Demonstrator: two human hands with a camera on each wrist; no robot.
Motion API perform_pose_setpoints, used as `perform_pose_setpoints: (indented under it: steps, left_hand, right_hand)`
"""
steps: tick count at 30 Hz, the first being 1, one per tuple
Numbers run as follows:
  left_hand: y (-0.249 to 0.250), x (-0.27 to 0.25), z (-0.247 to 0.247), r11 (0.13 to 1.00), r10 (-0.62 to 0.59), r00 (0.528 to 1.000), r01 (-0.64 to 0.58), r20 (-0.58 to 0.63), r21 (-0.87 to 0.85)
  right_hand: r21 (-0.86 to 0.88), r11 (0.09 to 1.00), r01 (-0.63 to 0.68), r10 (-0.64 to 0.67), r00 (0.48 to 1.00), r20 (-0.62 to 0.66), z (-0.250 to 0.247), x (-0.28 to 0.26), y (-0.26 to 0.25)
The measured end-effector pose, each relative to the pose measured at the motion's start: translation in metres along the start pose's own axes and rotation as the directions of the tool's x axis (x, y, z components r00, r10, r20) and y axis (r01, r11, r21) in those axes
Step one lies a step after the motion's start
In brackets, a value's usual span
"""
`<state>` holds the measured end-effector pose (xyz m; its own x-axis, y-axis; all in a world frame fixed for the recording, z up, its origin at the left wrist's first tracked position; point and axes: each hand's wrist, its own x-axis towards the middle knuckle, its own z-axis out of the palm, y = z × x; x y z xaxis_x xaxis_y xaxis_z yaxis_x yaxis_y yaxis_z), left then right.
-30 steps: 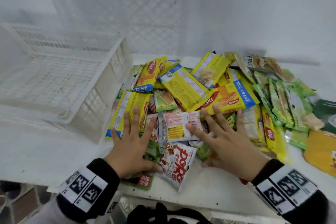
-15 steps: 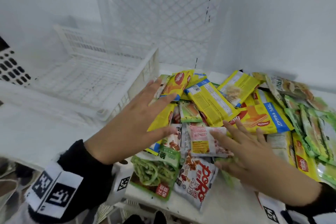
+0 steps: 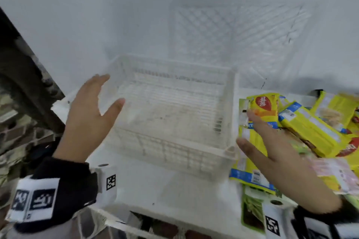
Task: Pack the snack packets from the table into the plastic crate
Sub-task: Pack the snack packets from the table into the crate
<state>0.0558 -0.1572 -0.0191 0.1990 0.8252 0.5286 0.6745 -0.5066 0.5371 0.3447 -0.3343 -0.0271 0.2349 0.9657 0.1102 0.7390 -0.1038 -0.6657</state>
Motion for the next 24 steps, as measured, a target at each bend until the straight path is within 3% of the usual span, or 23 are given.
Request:
perform_pose_setpoints:
  steps: [2,4,6,9,11,13,15,20,24]
  left_hand:
    - [-0.052,0.012,-0.013,0.997,-0.081,0.989,0.078,-0.124,-0.028]
    - [-0.112,0.03,-0.022,0.967,-0.243,0.956,0.225,-0.166,-0.117]
    - [-0.162,0.048,-0.028,0.901,-0.404,0.913,0.386,-0.055,-0.198]
    - [-0.203,0.064,-0.024,0.783,-0.49,0.849,0.528,0.197,-0.328]
    - [-0.214,0.066,-0.018,0.62,-0.489,0.814,0.577,0.314,-0.532]
    - [-0.211,0.064,-0.015,0.482,-0.428,0.792,0.607,0.435,-0.631]
    - [-0.207,0.059,-0.011,0.485,-0.341,0.794,0.607,0.503,-0.629]
    - [-0.198,0.043,-0.006,0.514,-0.321,0.839,0.543,0.438,-0.664]
    - [-0.19,0.034,-0.003,0.54,-0.246,0.853,0.515,0.46,-0.665]
  right_hand:
    - [0.199,0.978,-0.066,0.093,0.988,-0.127,0.027,0.004,-0.01]
    - [0.41,0.903,-0.126,0.233,0.947,-0.222,0.048,0.008,-0.017]
    - [0.564,0.814,-0.14,0.329,0.911,-0.248,0.064,0.01,-0.022]
    - [0.644,0.752,-0.143,0.376,0.895,-0.24,0.079,0.01,-0.024]
    - [0.669,0.726,-0.159,0.4,0.889,-0.222,0.081,0.01,-0.026]
    - [0.665,0.725,-0.178,0.405,0.892,-0.203,0.079,0.011,-0.028]
    - [0.65,0.738,-0.178,0.393,0.898,-0.2,0.077,0.011,-0.028]
    - [0.653,0.734,-0.185,0.385,0.906,-0.176,0.076,0.008,-0.022]
    - [0.668,0.718,-0.198,0.426,0.883,-0.196,0.065,0.005,-0.011]
